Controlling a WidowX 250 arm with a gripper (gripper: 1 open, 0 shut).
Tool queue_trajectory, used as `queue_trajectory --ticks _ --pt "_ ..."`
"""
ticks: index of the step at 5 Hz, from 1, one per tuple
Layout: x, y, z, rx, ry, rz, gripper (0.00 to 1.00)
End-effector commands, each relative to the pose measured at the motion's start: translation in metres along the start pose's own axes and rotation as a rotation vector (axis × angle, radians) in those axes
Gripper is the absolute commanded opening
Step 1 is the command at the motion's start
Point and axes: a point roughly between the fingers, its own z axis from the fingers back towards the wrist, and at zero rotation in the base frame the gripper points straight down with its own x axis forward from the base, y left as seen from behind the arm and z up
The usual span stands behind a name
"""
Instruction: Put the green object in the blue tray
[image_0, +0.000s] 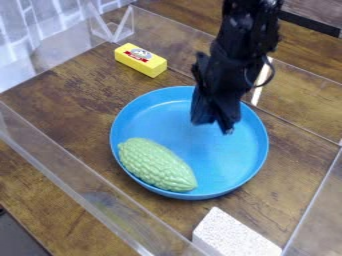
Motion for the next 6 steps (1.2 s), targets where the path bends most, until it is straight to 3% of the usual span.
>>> queue_trajectory --ticks 1,3,4,5,6 --pt "0.003 0.032 0.049 0.064 -0.068 0.089 0.0" --pt "-0.012 0.059 0.087 0.121 -0.041 0.18 0.0" --pt "-0.019 0.051 0.093 0.138 -0.042 0.187 0.0" --pt "-0.019 0.039 0.09 0.142 -0.046 0.174 0.0" --pt "-0.014 0.023 0.088 0.145 -0.052 0.151 1.0"
